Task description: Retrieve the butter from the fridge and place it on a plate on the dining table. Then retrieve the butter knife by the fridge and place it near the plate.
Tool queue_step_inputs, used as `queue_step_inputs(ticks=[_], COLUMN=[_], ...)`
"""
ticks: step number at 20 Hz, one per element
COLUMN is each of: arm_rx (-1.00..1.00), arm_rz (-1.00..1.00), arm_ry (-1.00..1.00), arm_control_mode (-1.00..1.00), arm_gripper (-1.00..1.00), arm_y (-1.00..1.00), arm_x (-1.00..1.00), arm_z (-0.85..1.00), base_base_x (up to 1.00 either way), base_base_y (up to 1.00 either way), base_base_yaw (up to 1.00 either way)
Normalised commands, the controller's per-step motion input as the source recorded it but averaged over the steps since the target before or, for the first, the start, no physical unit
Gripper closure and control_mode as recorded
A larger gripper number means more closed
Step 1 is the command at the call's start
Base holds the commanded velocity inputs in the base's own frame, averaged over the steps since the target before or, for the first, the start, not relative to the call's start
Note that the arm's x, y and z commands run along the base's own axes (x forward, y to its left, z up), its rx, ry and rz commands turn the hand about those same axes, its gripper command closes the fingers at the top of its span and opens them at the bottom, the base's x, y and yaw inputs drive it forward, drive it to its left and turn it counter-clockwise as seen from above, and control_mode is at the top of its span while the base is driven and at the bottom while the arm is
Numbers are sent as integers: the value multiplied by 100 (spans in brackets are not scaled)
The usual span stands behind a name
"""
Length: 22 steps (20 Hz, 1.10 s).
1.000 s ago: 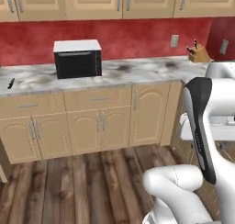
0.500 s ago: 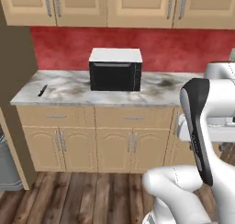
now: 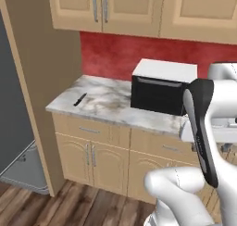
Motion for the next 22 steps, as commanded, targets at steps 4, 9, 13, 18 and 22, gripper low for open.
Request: queue_step_inputs(ticks=[4,9,13,18,22], arm_rx=[0,0,0,0,0], arm_rz=[0,0,0,0,0], arm_ry=[0,0,0,0,0], arm_control_mode=[100,100,100,100,100], arm_gripper=[-100,-100,-100,-100,-100], arm_y=[0,0,0,0,0], arm_x=[0,0,0,0,0], arm_z=[0,0,0,0,0], base_base_x=[100,99,72,49,31], base_base_y=[50,72,76,25,34], base_base_yaw=[21,7,-4,-22,-23])
